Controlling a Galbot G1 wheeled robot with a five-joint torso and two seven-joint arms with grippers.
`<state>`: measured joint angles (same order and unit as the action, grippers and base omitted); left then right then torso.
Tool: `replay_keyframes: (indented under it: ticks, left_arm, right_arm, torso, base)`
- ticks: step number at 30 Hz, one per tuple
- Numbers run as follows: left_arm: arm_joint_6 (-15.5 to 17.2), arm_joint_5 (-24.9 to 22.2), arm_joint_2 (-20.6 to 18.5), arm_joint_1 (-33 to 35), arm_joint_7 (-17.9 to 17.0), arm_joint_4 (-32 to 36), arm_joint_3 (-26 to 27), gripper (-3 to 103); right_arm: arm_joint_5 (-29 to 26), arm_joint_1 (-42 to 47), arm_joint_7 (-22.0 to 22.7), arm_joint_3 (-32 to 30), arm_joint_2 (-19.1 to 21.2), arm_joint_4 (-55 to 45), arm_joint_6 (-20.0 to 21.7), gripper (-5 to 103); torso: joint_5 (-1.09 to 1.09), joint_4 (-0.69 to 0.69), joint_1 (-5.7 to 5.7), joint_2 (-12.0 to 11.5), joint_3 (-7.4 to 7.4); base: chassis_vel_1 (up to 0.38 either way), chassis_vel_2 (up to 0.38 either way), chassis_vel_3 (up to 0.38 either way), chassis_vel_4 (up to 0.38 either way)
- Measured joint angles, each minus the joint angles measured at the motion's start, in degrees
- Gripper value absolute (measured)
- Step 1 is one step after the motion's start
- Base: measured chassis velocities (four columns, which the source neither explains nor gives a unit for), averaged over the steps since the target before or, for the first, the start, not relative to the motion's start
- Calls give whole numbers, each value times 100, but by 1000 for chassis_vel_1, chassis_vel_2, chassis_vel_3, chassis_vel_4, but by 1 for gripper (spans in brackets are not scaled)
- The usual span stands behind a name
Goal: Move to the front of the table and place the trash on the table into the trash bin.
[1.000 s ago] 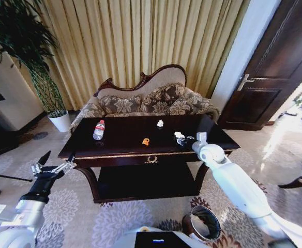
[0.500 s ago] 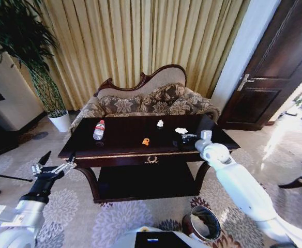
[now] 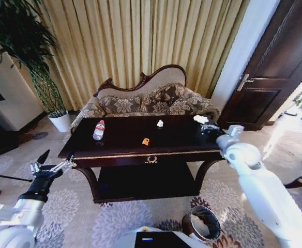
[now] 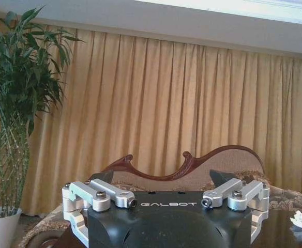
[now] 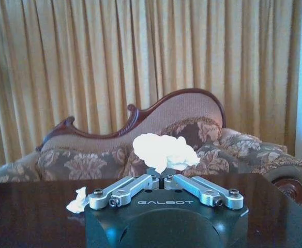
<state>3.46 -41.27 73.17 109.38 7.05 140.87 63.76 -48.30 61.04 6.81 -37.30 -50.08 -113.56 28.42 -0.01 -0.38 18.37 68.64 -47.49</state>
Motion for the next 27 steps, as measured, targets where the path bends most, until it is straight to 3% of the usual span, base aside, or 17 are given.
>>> replay_keyframes:
  ticks: [4,27]
  left_arm:
    - [0,-6,-49,-14,-2,-30,-26,100]
    - [0,-84,-177,-104,-1,-138,3,100]
  right_arm:
    - [12,172,0,-36,-99,-1,-208,0]
    - [94,243,0,104,-267,3,-268,0]
  torso:
    - [2,1,0,0,0]
    - [1,0,1,-1,-1]
  base:
    - [0,0,0,0]
    - [33,-31,-31,33]
